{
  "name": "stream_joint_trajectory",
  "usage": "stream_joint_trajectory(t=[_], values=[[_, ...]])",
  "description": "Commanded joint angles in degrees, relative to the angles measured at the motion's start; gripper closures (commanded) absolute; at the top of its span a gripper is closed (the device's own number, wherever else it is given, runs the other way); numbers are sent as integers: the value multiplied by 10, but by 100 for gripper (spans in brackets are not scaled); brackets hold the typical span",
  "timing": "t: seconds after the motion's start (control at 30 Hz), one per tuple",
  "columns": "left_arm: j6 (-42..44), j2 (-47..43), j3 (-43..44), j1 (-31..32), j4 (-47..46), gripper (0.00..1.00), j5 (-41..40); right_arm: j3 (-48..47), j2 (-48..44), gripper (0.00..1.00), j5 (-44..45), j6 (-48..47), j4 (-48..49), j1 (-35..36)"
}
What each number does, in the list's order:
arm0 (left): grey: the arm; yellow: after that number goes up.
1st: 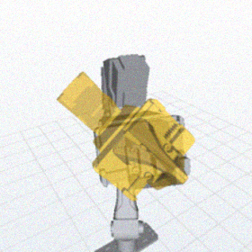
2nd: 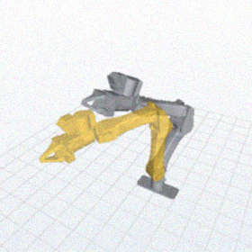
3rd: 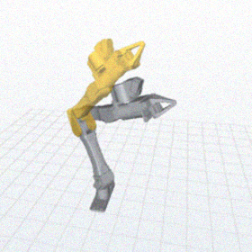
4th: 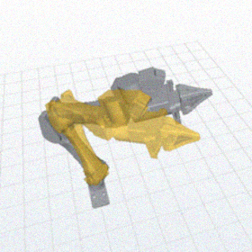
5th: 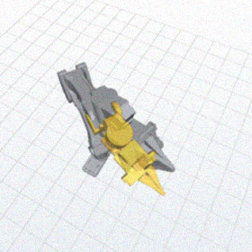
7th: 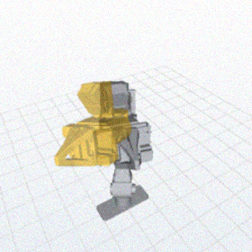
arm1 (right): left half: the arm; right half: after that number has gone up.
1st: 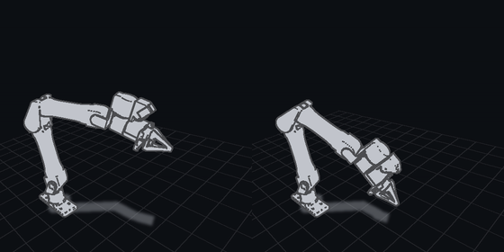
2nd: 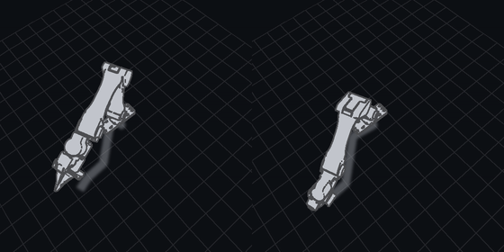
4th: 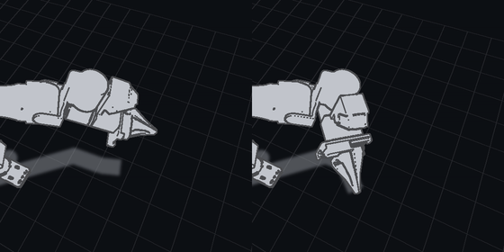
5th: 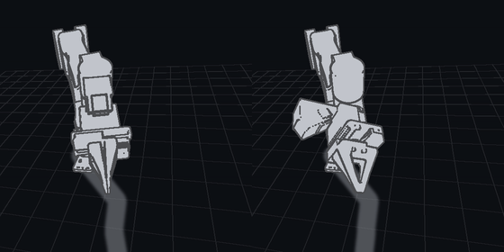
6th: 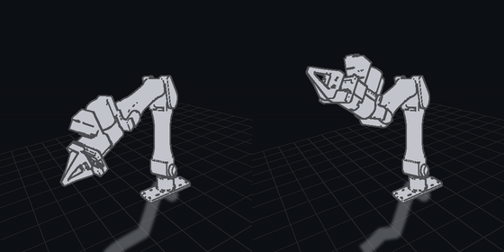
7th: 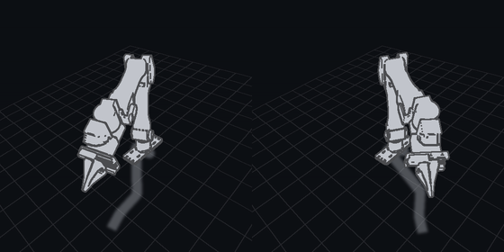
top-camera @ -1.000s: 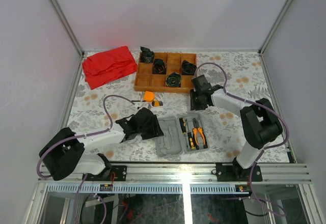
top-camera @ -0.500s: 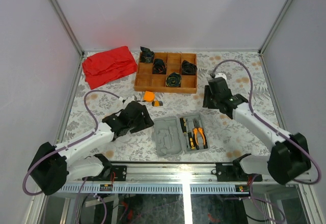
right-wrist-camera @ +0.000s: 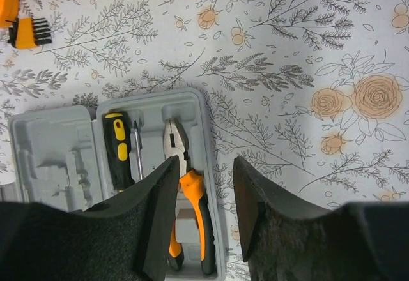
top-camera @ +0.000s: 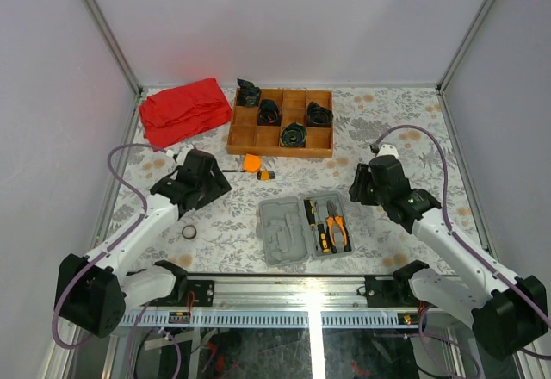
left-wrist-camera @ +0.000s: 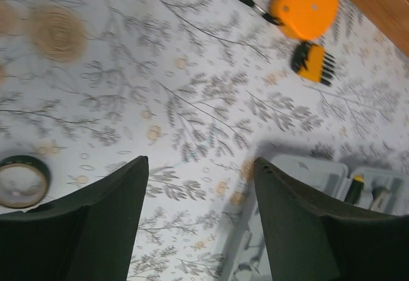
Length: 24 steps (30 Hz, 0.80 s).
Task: Sort the tools into containers
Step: Pick up the engineering item from the center of the board.
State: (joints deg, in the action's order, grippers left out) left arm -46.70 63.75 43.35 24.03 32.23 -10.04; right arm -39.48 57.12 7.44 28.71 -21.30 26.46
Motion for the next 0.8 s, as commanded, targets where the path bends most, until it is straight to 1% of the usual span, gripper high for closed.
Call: stream_joint_trajectory(t=[0.0, 0.1, 0.2, 0.27, 0.37, 0.57, 0.63, 0.77], values=[[11, -7, 12, -55, 41, 34, -24, 16, -30, 53, -11, 23, 25, -1], [0, -15, 2, -76, 54, 32, -44, 22, -27, 53, -22, 28, 29, -1], [-19, -10, -5, -80, 73, 29, -56, 22, -12, 53, -30, 25, 28, -1], [-39, -6, -9, -81, 91, 24, -71, 21, -2, 53, -37, 24, 27, 0], [-74, 0, -14, -86, 131, 20, -97, 25, 6, 53, -46, 29, 32, -1], [-164, 10, -33, -87, 197, 20, -145, 38, 11, 53, -68, 41, 48, 0], [-175, 15, -42, -87, 205, 20, -149, 40, 13, 53, -71, 44, 49, -1], [-187, 26, -59, -87, 200, 20, -134, 46, 13, 53, -79, 51, 56, 0]])
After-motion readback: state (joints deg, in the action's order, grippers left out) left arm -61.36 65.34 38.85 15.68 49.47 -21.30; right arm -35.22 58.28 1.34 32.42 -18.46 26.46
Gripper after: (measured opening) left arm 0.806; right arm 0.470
